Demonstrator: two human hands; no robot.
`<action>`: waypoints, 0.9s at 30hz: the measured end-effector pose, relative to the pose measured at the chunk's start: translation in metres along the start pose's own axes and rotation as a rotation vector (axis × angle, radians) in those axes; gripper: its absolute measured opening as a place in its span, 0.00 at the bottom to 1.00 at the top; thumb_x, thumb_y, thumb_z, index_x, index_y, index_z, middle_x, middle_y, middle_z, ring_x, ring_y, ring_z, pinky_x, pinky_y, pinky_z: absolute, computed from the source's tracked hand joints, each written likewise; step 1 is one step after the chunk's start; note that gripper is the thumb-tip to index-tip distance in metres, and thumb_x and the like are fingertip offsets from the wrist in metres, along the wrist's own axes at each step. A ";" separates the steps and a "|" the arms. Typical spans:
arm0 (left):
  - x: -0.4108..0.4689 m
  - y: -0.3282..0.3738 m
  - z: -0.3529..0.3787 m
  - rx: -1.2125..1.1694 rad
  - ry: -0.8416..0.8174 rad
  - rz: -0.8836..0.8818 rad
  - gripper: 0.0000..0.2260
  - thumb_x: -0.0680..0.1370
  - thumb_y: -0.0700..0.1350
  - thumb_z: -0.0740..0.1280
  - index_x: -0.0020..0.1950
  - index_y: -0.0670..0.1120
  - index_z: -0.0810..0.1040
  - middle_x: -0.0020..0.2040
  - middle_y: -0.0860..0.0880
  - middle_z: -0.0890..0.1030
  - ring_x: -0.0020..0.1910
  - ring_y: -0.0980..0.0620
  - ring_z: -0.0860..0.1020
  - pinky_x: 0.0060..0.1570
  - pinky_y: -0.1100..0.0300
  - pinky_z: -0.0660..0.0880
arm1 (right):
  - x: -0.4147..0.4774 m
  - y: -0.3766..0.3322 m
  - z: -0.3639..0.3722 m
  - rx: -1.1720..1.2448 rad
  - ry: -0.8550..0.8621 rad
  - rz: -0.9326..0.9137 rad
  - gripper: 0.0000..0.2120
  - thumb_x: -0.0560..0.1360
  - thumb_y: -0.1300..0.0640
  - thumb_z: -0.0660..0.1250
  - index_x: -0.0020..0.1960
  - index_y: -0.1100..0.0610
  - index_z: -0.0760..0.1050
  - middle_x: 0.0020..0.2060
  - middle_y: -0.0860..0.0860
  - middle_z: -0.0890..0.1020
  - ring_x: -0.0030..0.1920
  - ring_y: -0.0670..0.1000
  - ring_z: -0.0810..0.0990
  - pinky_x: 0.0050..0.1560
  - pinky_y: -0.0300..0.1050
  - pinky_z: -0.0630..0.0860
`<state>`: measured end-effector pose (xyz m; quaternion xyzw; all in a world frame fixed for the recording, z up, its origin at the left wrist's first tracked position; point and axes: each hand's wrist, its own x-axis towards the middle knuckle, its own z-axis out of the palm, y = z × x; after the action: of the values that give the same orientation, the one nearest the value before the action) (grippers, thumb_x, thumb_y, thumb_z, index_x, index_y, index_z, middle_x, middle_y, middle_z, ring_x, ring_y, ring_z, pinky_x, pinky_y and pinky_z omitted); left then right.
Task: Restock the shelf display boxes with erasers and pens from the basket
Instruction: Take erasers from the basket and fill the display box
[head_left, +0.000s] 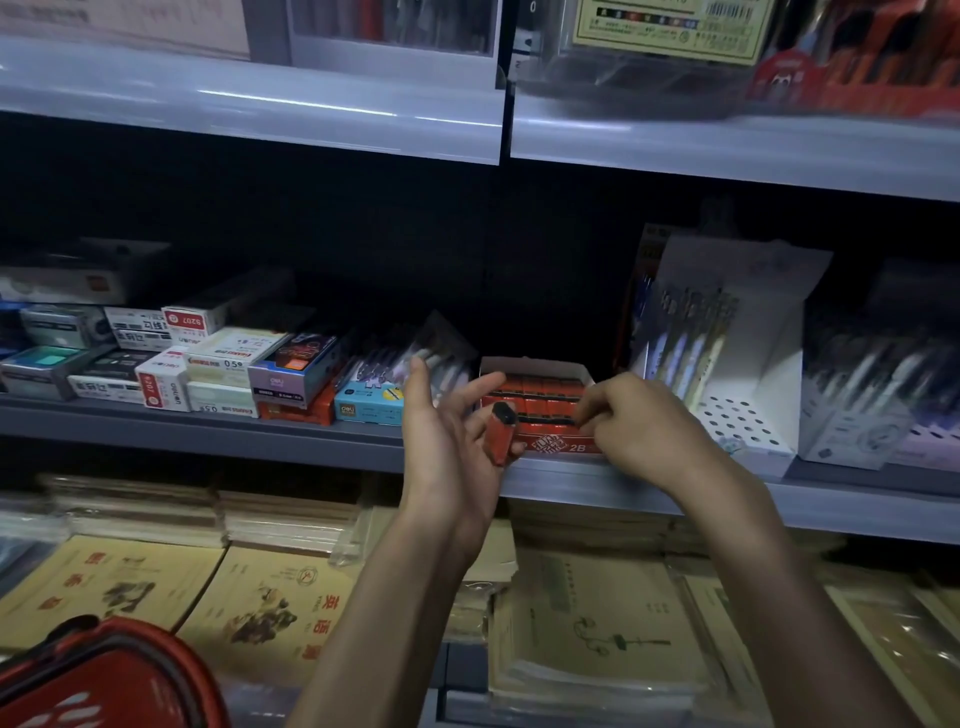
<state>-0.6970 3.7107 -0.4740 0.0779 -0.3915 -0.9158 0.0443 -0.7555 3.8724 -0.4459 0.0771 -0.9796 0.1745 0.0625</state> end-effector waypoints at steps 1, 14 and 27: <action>0.001 -0.001 0.000 0.012 0.000 0.000 0.37 0.82 0.69 0.50 0.65 0.40 0.80 0.49 0.41 0.85 0.47 0.47 0.80 0.44 0.54 0.75 | 0.000 0.000 -0.004 0.020 0.027 0.004 0.15 0.77 0.63 0.63 0.52 0.48 0.84 0.52 0.49 0.85 0.51 0.52 0.82 0.55 0.54 0.81; -0.005 -0.007 0.015 0.109 -0.074 0.078 0.29 0.84 0.64 0.53 0.67 0.44 0.79 0.61 0.42 0.83 0.62 0.51 0.82 0.65 0.56 0.76 | -0.014 -0.030 -0.031 0.615 0.076 0.028 0.06 0.71 0.60 0.80 0.45 0.52 0.84 0.34 0.50 0.86 0.32 0.46 0.83 0.34 0.43 0.77; 0.004 -0.017 -0.016 1.480 0.150 0.437 0.13 0.81 0.51 0.67 0.65 0.53 0.80 0.61 0.50 0.72 0.61 0.47 0.74 0.61 0.47 0.75 | 0.019 0.014 -0.009 0.128 0.166 -0.063 0.07 0.75 0.62 0.75 0.47 0.51 0.87 0.44 0.49 0.87 0.47 0.50 0.84 0.54 0.48 0.81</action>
<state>-0.6986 3.7106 -0.4979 0.0700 -0.9037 -0.3788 0.1868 -0.7755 3.8866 -0.4392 0.0970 -0.9551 0.2403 0.1436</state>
